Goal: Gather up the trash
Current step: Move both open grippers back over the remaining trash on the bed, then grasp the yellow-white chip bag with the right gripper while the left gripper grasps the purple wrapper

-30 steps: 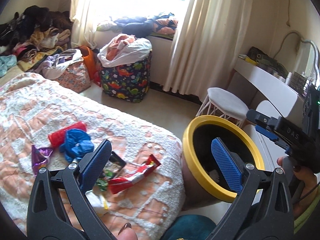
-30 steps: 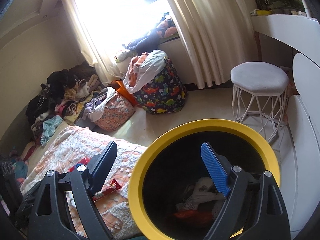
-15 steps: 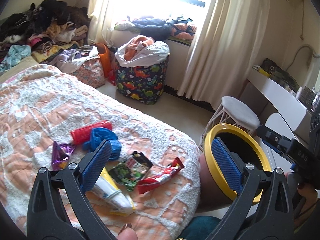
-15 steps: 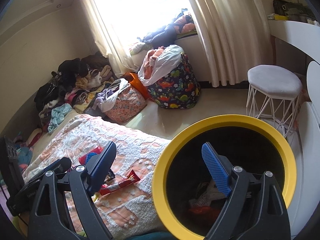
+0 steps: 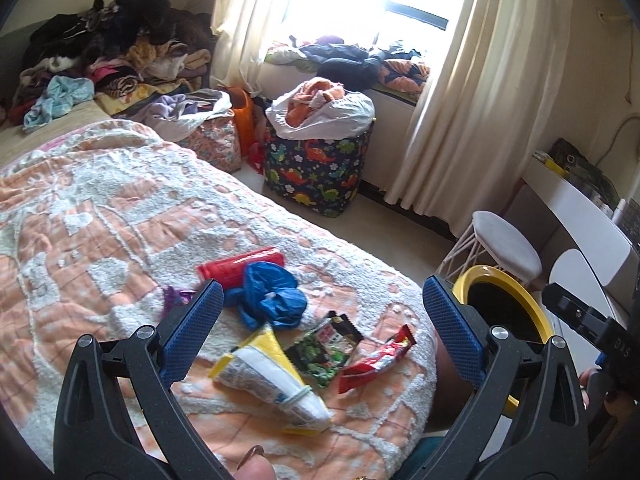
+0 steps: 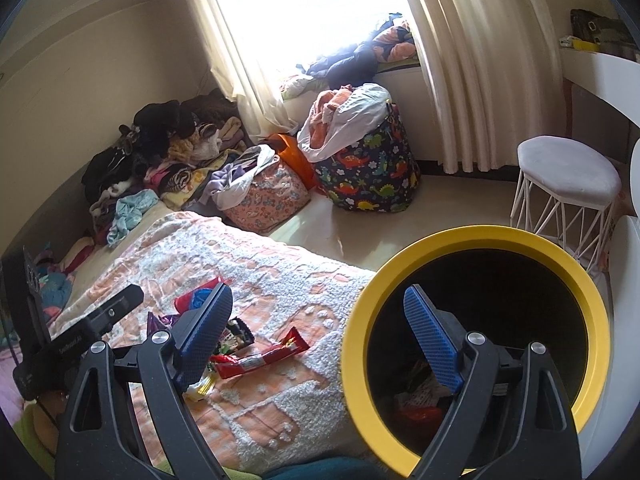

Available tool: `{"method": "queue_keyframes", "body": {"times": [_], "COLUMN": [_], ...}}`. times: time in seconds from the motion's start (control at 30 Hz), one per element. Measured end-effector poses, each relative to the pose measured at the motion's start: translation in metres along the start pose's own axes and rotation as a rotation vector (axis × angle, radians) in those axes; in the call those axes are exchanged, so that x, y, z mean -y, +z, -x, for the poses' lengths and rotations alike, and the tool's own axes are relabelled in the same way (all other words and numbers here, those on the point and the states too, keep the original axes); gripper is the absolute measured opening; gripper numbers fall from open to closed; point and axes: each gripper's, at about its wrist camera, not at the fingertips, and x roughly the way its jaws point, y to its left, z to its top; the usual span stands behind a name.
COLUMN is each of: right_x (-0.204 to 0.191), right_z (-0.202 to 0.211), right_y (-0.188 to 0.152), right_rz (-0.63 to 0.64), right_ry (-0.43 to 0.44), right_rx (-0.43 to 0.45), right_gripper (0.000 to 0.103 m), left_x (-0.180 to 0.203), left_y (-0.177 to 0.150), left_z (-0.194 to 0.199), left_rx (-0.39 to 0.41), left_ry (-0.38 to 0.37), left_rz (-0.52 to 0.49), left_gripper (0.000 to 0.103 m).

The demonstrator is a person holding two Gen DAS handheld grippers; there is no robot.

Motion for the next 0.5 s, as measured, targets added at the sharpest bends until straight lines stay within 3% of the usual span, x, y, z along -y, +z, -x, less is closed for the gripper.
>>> {"method": "queue_keyframes", "body": {"times": [0.5], "right_x": [-0.037], "right_z": [-0.013], "right_y": [-0.015], "right_rz": [0.075], "right_ry": [0.066], "right_rx": [-0.061], "right_gripper": [0.085], "left_x": [-0.064], "left_y": [-0.002], "left_z": [0.002], "left_rx": [-0.019], "left_ry": [0.108], "left_rz": [0.11], "left_gripper": [0.092]}}
